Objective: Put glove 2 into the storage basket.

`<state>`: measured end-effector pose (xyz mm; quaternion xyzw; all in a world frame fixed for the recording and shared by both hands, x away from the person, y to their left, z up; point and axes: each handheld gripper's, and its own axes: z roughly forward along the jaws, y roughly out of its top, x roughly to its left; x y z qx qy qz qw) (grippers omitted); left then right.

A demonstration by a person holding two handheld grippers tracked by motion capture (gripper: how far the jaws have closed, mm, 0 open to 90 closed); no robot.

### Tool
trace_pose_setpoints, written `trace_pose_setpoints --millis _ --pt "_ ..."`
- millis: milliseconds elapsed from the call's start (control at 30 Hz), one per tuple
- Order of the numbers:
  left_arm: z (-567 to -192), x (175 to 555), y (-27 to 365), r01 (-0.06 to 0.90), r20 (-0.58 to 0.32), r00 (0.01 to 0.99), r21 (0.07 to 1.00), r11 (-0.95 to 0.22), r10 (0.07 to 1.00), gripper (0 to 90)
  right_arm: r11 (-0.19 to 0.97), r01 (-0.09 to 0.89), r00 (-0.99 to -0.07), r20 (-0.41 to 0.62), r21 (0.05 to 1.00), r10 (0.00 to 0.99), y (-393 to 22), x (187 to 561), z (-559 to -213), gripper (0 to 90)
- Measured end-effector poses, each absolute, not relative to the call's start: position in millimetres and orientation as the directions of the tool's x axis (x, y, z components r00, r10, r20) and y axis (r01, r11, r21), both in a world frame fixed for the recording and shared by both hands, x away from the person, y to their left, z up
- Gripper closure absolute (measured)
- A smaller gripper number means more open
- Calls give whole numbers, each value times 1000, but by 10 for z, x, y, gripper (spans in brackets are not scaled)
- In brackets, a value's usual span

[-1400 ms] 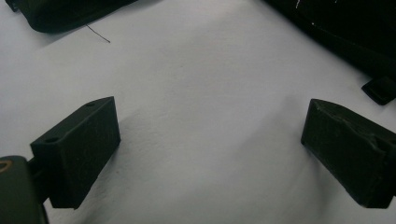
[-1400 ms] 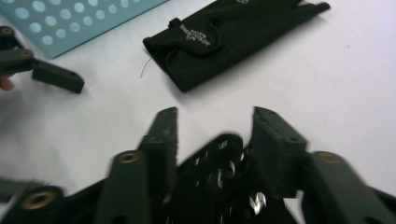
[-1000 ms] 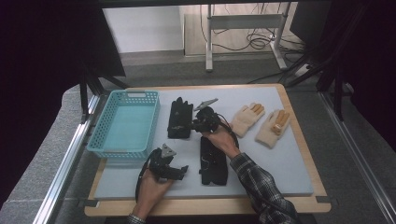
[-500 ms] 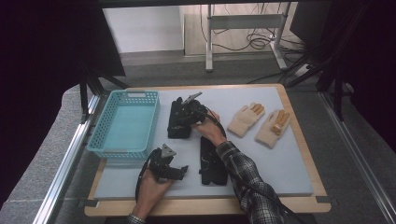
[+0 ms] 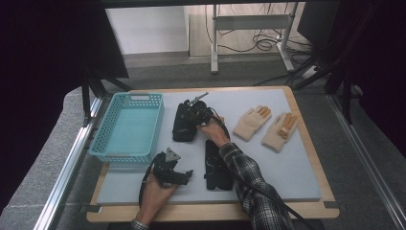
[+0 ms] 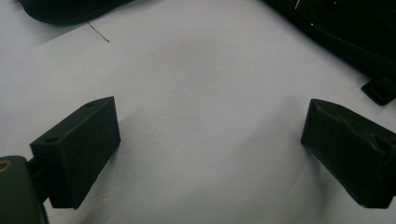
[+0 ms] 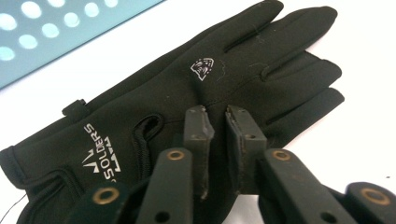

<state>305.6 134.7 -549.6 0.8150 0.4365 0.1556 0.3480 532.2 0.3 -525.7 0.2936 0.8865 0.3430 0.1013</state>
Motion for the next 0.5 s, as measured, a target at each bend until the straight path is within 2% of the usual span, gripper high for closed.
trace_pose_setpoints --millis 500 --pt "-5497 3055 1346 603 -51 570 703 -376 820 46 558 425 -825 51 713 564 -153 5160 -4967 809"
